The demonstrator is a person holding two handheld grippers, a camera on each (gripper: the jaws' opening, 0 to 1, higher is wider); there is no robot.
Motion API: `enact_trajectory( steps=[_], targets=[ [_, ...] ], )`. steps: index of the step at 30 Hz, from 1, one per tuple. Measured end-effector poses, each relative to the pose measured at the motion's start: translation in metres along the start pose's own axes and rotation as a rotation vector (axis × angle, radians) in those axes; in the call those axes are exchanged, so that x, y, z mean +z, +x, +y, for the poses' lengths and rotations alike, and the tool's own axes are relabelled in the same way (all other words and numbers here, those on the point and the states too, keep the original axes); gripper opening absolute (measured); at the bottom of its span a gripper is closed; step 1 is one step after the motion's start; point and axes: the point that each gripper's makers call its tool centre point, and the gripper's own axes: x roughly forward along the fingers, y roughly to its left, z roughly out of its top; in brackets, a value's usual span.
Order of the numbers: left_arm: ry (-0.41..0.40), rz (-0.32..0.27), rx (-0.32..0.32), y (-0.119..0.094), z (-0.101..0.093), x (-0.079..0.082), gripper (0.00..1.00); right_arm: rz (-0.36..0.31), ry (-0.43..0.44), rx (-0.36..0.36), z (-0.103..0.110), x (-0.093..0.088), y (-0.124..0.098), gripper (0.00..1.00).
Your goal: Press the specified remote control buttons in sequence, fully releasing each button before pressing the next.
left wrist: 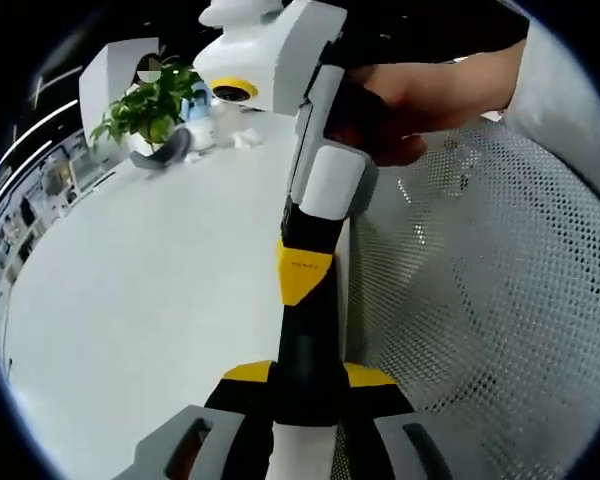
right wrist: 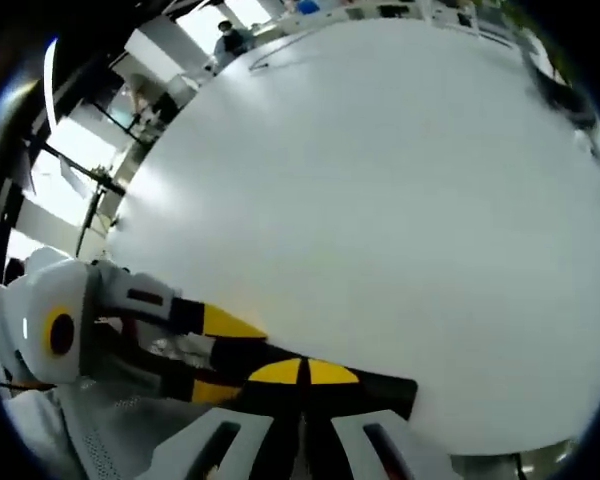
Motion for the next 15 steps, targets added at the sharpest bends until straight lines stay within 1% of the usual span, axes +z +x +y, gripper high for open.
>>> enact_trajectory(
  steps=[4,8,10,13,15],
  targets=[
    [-0.002,-0.001,0.001,-0.0002,0.0000,-0.0003,0.24,0.006,0.010,0.006,-0.0008,-0.0009,-0.0005,0.00],
    [-0.005,-0.003,0.001,-0.0008,0.0000,0.0000,0.24,-0.027,0.019,0.020,-0.0007,-0.0017,-0.0021,0.00],
    [-0.006,-0.003,0.002,-0.0012,-0.0002,0.0000,0.24,-0.053,0.040,0.032,-0.0012,-0.0010,-0.0021,0.00],
    [-0.006,-0.003,0.002,-0.0012,-0.0002,0.0000,0.24,-0.062,0.051,0.052,-0.0010,-0.0007,-0.0029,0.00],
    [-0.007,-0.004,0.002,-0.0011,-0.0001,-0.0002,0.24,-0.082,0.086,0.083,-0.0006,-0.0005,-0.0038,0.00]
  ],
)
